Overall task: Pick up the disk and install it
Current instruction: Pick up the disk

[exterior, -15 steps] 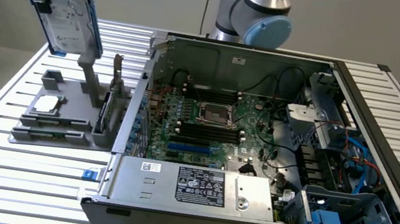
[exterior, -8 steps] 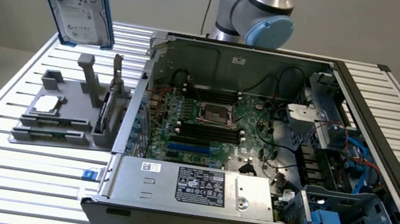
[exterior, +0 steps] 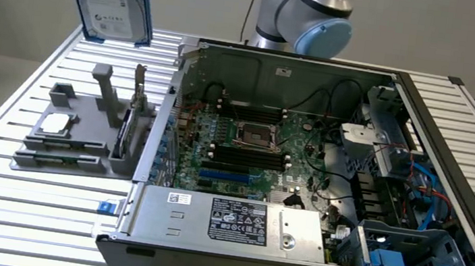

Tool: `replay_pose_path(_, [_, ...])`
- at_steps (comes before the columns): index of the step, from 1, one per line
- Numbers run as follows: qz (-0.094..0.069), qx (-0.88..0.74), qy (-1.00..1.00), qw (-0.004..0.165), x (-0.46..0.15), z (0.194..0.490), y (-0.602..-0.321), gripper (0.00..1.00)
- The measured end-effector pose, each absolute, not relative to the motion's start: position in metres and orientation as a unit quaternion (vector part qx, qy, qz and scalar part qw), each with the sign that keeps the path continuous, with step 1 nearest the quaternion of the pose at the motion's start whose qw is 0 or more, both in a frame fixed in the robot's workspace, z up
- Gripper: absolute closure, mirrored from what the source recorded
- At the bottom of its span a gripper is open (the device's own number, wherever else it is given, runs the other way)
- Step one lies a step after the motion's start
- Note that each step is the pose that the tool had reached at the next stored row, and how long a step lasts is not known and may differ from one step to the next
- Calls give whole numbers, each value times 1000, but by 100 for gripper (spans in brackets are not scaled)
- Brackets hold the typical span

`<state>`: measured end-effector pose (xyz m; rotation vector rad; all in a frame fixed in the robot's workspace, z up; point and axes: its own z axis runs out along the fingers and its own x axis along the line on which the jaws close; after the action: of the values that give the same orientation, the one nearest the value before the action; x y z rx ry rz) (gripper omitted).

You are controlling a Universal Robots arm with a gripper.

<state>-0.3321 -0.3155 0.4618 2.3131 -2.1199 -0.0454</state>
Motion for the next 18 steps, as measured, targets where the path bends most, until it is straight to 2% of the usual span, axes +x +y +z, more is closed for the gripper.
replay_pose_path(18, [-15,737,-676,1,-255,466,-344,67])
